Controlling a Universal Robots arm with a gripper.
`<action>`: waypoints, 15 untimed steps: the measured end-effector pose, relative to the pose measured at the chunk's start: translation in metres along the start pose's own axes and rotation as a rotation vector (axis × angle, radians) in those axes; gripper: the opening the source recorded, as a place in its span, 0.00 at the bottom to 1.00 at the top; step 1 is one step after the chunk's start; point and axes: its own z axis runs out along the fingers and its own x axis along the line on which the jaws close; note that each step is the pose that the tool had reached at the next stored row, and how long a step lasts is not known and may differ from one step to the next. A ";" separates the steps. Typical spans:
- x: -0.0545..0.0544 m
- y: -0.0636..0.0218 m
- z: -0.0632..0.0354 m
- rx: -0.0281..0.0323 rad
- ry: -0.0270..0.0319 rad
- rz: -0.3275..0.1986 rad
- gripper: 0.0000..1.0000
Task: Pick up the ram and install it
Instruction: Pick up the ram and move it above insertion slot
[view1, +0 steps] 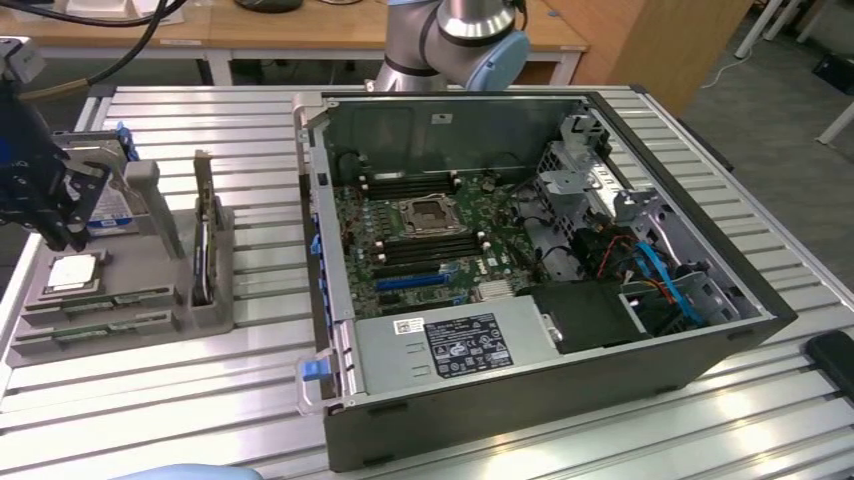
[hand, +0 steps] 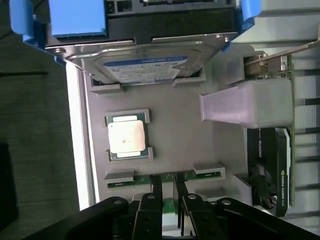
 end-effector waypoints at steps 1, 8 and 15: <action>0.000 0.0001 0.0003 -0.0006 0.0001 -0.018 0.24; 0.000 0.0001 0.0016 -0.0041 0.0024 -0.146 0.24; 0.000 0.0000 0.0027 -0.0075 0.0046 -0.274 0.24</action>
